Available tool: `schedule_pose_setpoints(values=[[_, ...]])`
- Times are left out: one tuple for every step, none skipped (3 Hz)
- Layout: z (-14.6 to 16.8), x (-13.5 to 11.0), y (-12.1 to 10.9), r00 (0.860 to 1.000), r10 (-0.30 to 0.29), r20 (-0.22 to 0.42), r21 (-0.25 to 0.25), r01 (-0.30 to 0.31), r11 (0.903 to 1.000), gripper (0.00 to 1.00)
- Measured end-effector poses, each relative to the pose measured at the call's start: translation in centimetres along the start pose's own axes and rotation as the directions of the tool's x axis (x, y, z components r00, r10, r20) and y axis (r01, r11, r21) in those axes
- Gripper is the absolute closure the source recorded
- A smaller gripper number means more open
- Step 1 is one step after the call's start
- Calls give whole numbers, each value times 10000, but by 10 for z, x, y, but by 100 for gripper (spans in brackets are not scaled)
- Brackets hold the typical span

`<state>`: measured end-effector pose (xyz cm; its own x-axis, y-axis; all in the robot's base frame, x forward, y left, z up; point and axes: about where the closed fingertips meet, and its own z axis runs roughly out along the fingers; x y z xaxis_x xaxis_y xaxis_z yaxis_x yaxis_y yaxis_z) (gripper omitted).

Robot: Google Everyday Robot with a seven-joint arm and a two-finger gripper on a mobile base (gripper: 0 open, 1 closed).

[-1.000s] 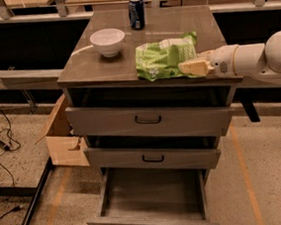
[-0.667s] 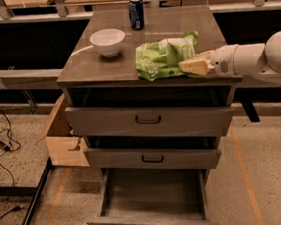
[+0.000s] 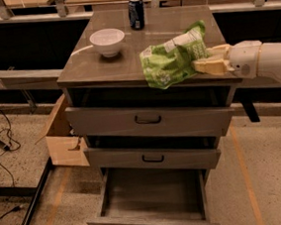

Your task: Place green rice chip bag into bottom drawer

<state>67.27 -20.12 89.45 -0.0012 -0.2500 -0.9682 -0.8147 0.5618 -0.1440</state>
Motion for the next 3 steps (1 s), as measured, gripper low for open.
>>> schedule_pose_setpoints(values=[[-13, -14, 18, 9854, -1498, 804, -479, 1540, 9869, 100], [-10, -15, 20, 9857, -1477, 809, -595, 1527, 9865, 100], [-13, -19, 47, 9911, -1093, 760, -1021, 1168, 9879, 100]])
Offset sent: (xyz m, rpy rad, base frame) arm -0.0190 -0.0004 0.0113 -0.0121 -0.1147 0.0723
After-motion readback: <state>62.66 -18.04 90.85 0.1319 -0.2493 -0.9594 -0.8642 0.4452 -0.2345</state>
